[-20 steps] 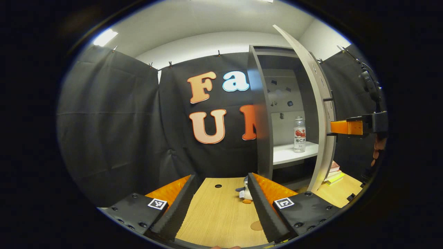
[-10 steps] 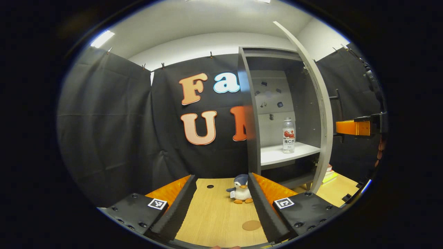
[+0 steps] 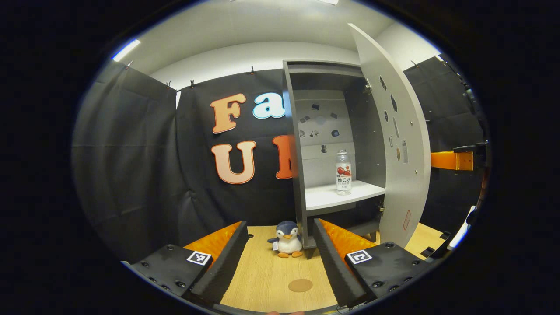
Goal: Open the cabinet door with the right hand, grasp the bottle in the cabinet with the left hand and place it on the coaster, then close the cabinet door with the right hand.
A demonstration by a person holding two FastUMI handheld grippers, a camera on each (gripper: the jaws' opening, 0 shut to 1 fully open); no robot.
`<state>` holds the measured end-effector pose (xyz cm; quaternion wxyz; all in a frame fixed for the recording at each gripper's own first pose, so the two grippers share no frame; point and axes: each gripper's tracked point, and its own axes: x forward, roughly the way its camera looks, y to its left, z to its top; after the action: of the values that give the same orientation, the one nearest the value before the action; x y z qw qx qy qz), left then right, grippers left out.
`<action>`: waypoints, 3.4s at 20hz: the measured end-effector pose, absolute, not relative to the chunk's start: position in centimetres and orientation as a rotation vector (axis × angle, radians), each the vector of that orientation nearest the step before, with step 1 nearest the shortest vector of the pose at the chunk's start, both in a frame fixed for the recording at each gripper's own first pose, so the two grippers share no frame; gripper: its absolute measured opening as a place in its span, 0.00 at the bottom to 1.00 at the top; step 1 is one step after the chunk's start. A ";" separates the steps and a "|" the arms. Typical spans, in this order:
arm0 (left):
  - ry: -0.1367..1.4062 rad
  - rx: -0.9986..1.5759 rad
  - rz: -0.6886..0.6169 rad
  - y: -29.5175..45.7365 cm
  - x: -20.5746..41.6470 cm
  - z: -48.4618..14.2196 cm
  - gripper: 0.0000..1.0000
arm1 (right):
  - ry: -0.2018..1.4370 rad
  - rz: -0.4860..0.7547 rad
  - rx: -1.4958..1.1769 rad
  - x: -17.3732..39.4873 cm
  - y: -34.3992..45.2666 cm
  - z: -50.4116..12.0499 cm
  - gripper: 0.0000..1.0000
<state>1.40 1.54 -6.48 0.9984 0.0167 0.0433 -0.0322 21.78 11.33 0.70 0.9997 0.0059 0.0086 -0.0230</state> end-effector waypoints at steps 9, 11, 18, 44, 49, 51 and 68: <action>0.093 0.023 -0.102 -1.6 1.8 -6.3 0.94 | 0.012 -0.118 0.026 21.5 9.4 0.8 0.18; 0.093 0.023 -0.114 -2.6 1.7 -6.4 0.99 | 0.008 -0.133 0.044 21.4 9.3 0.8 0.18; 0.089 0.029 -0.158 -6.1 1.5 -6.1 0.99 | -0.017 -0.153 0.028 21.7 7.9 1.3 0.15; 0.095 0.044 -0.194 -10.1 1.7 -5.7 0.96 | -0.021 -0.183 0.073 21.3 6.4 1.4 0.46; 0.089 0.040 -0.198 -10.3 2.3 -5.4 0.96 | -0.019 -0.188 0.074 21.1 6.4 1.4 0.63; 0.083 0.038 -0.205 -10.6 2.7 -5.2 0.96 | -0.015 -0.186 0.072 20.8 6.5 1.3 0.70; -0.034 0.024 -0.296 -17.4 15.1 -2.5 0.96 | -0.004 -0.181 0.018 19.5 6.9 1.4 0.74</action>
<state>15.10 -17.42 -2.46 0.9889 0.0119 -0.0168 -0.1473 19.55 6.87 1.40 0.9959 0.0091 -0.0019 -0.0903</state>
